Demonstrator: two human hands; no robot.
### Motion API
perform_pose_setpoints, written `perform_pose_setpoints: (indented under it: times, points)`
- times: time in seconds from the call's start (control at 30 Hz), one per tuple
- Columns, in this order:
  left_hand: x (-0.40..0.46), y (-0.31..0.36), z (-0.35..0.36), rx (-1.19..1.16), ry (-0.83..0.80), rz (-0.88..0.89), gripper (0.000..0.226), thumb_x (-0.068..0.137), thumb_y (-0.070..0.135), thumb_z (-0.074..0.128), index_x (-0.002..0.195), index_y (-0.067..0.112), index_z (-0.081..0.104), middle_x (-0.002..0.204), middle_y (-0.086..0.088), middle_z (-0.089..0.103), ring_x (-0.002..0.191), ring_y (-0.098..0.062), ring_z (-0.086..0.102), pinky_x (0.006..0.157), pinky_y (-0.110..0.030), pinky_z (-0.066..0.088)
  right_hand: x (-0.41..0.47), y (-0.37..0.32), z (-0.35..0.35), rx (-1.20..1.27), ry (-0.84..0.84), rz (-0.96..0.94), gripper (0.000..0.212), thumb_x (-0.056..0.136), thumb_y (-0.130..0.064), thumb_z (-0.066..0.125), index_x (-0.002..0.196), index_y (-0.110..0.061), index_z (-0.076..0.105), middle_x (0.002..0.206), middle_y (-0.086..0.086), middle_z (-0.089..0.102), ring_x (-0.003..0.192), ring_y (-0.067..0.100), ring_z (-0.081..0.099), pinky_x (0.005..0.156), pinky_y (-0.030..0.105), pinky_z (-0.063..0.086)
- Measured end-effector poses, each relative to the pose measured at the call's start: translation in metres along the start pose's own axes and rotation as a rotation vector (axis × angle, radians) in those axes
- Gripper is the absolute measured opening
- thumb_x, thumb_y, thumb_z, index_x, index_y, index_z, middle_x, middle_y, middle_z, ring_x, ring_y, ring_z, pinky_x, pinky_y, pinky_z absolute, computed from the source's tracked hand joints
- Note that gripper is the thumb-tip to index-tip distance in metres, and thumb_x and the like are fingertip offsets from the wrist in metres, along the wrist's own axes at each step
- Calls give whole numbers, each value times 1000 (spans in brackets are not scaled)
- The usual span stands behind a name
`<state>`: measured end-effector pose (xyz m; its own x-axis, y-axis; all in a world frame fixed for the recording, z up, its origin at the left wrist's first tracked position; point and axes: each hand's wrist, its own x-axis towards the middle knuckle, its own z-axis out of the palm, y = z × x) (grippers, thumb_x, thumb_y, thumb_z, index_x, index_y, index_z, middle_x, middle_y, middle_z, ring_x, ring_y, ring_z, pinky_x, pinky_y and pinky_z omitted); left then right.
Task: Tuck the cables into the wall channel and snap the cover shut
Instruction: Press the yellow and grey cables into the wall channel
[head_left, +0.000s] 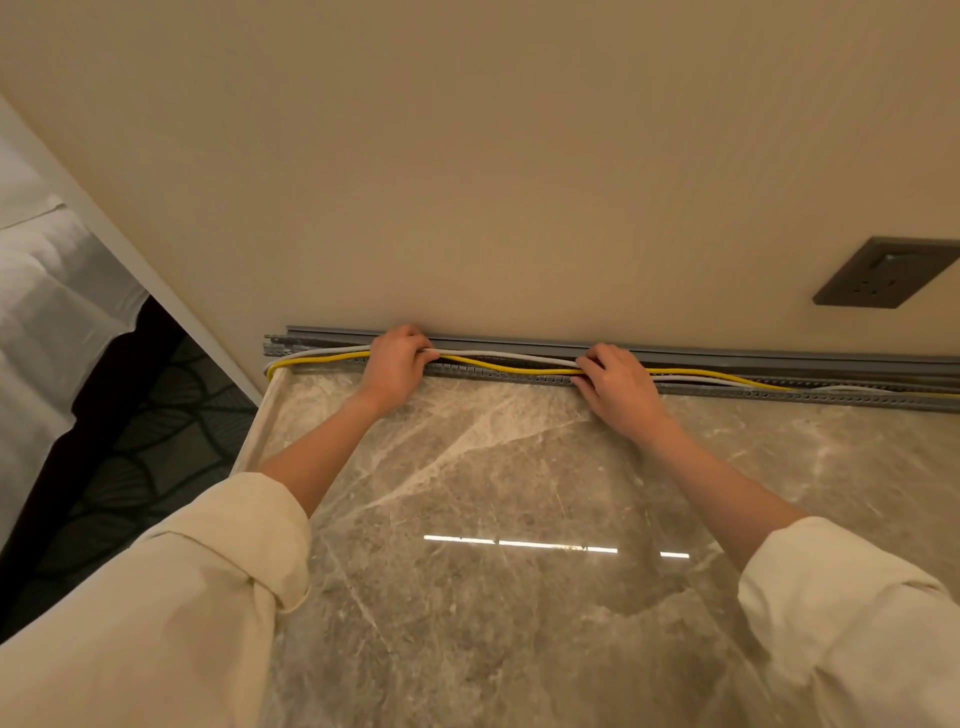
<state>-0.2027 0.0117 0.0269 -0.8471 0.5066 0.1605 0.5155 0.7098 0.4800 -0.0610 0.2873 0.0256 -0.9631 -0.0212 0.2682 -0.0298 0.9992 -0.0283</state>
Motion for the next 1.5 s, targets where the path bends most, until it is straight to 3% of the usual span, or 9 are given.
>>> perform_pose_setpoints:
  times: [0.13,0.33,0.5,0.67,0.8,1.03,1.27,1.4,1.5]
  points:
    - [-2,-3,3,-59,27,-18,18,88,18,62,88,2,72,91,-15,68,85,-30,62,76,-37,48,5,0,-1,17,21,15,8,82,-5,69,82,3,70,77,18,65,71,35,60,64,40,50]
    - [0,1,6,-198,110,-166,9,77,16,74,82,9,71,87,-9,73,81,-20,63,74,-25,44,16,-4,1,77,-51,127,14,89,-8,59,92,2,68,88,18,63,85,35,58,69,39,46]
    - [0,1,10,-170,105,-142,6,78,12,72,78,7,69,86,-12,69,82,-24,60,73,-30,44,8,-8,5,97,-36,176,18,93,-12,56,95,1,67,84,17,61,75,33,59,61,36,45]
    - [2,-1,7,-108,23,-81,3,80,8,68,77,8,66,90,-12,66,86,-25,59,76,-29,43,-4,-8,10,131,-34,214,28,89,-1,53,116,-3,59,108,18,55,101,31,49,84,38,42]
    - [2,-3,6,-89,-13,-51,2,80,8,68,79,7,66,94,-12,63,87,-24,58,78,-30,44,-2,-10,14,140,-77,234,29,94,-7,49,122,-4,56,107,13,53,98,24,48,77,31,41]
    - [-1,0,11,-106,45,-107,3,81,7,65,80,6,68,93,-12,62,89,-26,58,77,-31,43,-25,-19,23,14,-35,118,57,69,19,67,123,11,51,114,29,57,107,41,58,81,45,55]
    - [-18,21,25,36,252,-137,12,84,5,57,86,2,69,96,-14,63,98,-31,52,89,-41,41,-27,-18,25,35,-78,162,61,77,6,60,136,0,43,120,23,53,113,36,50,94,42,46]
    - [-27,25,28,151,229,-51,21,90,10,50,90,-1,68,92,-17,67,98,-33,52,87,-40,43,-30,-14,22,70,-124,154,58,82,-1,56,138,-4,40,129,18,50,121,32,46,98,40,44]
    - [-36,26,34,225,151,-15,25,91,15,50,100,-2,66,107,-19,64,109,-33,50,92,-41,46,-39,-3,16,123,-104,134,56,83,-1,53,137,-1,39,131,21,48,120,34,47,100,42,43]
